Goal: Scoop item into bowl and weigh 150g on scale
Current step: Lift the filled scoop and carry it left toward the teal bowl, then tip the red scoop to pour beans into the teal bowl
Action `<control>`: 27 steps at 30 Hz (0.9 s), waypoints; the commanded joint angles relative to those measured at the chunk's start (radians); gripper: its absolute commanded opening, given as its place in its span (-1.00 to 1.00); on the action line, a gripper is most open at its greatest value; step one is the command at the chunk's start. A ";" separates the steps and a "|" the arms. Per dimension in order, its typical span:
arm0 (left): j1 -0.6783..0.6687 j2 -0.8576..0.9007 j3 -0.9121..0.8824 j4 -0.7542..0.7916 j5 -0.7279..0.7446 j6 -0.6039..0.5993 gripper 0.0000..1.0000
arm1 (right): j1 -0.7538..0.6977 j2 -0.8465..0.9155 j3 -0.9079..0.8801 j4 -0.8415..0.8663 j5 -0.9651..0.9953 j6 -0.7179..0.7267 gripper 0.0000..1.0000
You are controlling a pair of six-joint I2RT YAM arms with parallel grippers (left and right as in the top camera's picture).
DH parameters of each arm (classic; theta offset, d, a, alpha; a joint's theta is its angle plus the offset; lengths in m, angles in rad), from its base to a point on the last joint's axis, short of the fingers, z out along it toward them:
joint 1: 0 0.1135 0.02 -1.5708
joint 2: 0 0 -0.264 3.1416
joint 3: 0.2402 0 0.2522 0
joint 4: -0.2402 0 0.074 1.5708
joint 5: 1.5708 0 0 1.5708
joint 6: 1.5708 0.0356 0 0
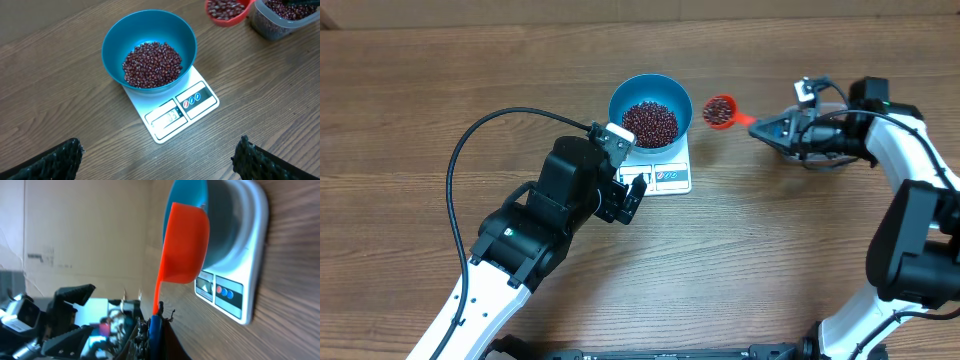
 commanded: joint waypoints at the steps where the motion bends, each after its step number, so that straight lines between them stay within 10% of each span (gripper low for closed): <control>1: 0.004 0.002 -0.003 0.000 0.002 0.019 0.99 | 0.052 0.003 0.069 0.023 -0.037 -0.006 -0.93; 27: 0.004 0.002 -0.003 0.000 0.002 0.019 1.00 | 0.281 0.002 0.167 0.245 0.387 0.000 -0.93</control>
